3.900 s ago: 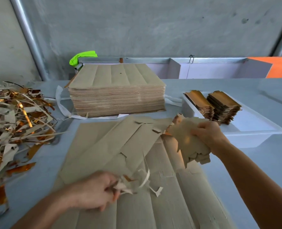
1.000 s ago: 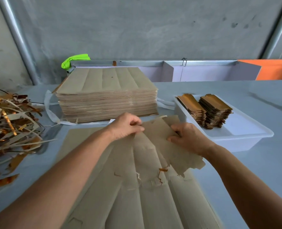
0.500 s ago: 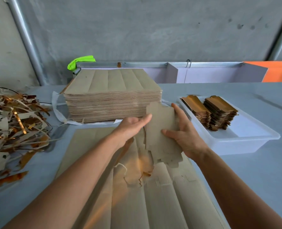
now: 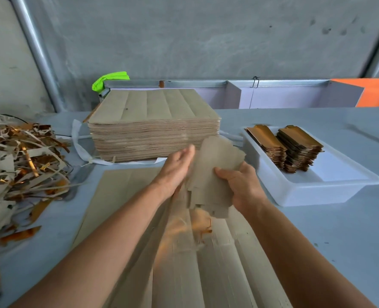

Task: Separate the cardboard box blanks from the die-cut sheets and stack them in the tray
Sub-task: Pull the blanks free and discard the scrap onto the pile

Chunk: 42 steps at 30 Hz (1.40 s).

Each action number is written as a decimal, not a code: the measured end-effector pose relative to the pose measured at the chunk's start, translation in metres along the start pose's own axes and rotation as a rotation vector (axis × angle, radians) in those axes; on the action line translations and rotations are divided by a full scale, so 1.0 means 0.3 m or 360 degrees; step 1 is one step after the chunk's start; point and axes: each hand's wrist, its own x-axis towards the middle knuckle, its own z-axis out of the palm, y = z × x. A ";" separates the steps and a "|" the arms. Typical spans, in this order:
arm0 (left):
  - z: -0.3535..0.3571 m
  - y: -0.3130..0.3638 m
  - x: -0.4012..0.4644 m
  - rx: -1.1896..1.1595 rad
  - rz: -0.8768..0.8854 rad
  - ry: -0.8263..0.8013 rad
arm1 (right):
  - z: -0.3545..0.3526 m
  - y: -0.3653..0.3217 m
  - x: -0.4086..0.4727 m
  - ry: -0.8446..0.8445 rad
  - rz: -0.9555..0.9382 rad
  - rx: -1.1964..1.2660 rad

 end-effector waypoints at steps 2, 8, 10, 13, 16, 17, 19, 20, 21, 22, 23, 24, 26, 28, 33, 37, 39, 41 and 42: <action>-0.017 -0.009 0.022 -0.0036 -0.0090 0.0159 | -0.042 -0.015 0.004 0.0171 -0.0222 -0.0515; -0.011 -0.002 0.056 -0.0357 -0.0199 0.0647 | -0.028 -0.028 -0.040 -0.0243 -0.0904 -0.1722; 0.001 0.011 0.054 -0.0468 -0.0231 0.0686 | 0.005 -0.025 -0.044 -0.0314 -0.0839 -0.1978; 0.013 0.021 0.057 -0.0525 -0.0389 0.0624 | 0.060 -0.019 -0.049 -0.0397 -0.0523 -0.1910; 0.012 0.034 0.065 -0.0553 -0.0579 0.0315 | 0.112 -0.008 -0.049 -0.0479 -0.0234 -0.1674; 0.011 0.039 0.065 -0.0544 -0.0614 0.0205 | 0.125 0.001 -0.046 -0.0458 -0.0198 -0.1663; 0.007 0.042 0.066 -0.0477 -0.0620 0.0056 | 0.143 0.025 -0.035 -0.0393 -0.0155 -0.1680; 0.005 0.041 0.069 -0.0440 -0.0611 0.0023 | 0.148 0.034 -0.029 -0.0376 -0.0136 -0.1710; 0.002 0.039 0.073 -0.0410 -0.0601 0.0037 | 0.146 0.041 -0.024 -0.0356 -0.0117 -0.1733; -0.006 0.035 0.081 -0.0410 -0.0592 0.0126 | 0.139 0.050 -0.020 -0.0322 -0.0088 -0.1689; -0.023 0.028 0.096 -0.0434 -0.0587 0.0284 | 0.126 0.061 -0.014 -0.0270 -0.0038 -0.1575; -0.049 0.018 0.116 -0.0460 -0.0583 0.0473 | 0.107 0.073 -0.011 -0.0214 0.0036 -0.1386; -0.112 -0.014 0.147 -0.0329 -0.0537 0.0826 | 0.064 0.083 -0.018 -0.0116 0.0161 -0.0896; -0.163 -0.059 0.152 0.0094 -0.0399 0.0957 | 0.022 0.091 -0.016 -0.0051 0.0223 -0.0498; -0.207 -0.094 0.051 0.0480 -0.0319 -0.0097 | -0.005 0.107 -0.008 -0.0064 0.0077 -0.0248; -0.194 -0.072 0.014 0.0483 -0.0303 -0.0767 | 0.021 0.122 -0.009 0.0025 -0.0153 -0.0298; -0.175 -0.061 -0.002 0.0564 -0.0272 -0.0935 | 0.034 0.131 -0.005 0.0173 -0.0285 -0.0299; -0.155 -0.067 -0.016 0.0688 -0.0247 -0.1004 | 0.044 0.140 0.000 0.0325 -0.0356 -0.0254; -0.149 -0.073 -0.023 0.0731 -0.0249 -0.1009 | 0.047 0.143 0.000 0.0368 -0.0371 -0.0214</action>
